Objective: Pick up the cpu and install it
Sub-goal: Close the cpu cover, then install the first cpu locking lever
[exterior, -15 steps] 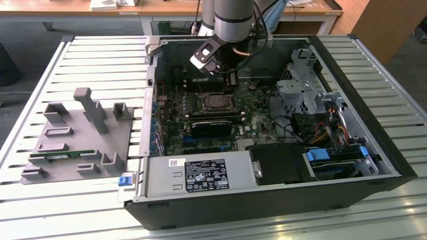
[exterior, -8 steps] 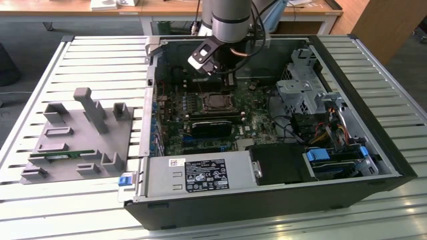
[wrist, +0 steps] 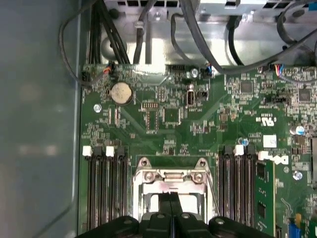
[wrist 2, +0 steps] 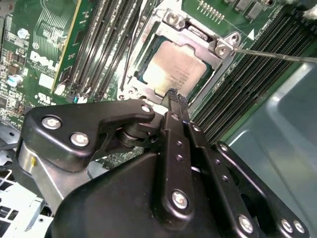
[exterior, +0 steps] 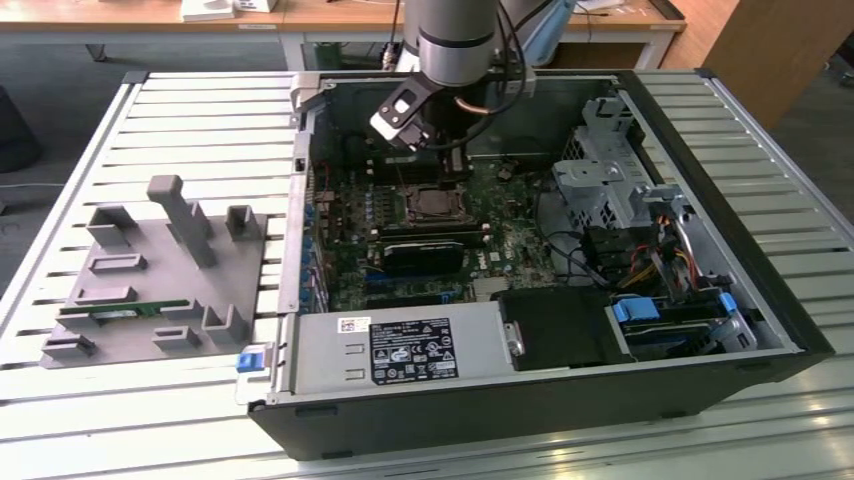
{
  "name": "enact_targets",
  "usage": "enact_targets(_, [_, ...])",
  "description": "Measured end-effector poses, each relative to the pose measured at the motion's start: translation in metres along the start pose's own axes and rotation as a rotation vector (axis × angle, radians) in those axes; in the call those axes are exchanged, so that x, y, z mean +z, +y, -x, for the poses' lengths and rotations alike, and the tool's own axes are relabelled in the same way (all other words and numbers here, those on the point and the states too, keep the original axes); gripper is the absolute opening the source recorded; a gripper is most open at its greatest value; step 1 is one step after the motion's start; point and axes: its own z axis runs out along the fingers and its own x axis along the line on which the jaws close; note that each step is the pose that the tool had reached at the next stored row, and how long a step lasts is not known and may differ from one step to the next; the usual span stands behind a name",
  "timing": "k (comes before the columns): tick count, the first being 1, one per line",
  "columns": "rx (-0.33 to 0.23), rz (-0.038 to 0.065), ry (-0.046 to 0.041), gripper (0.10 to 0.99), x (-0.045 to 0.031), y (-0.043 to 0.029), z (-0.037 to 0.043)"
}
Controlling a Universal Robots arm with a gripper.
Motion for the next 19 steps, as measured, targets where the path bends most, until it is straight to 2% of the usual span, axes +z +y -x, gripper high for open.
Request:
enact_targets(9, [0.0,0.0,0.0005,0.106,-0.0004,-0.0117,0.0001])
enact_targets(19, [0.0,0.0,0.0014,0.106,-0.001,-0.0152,0.0002])
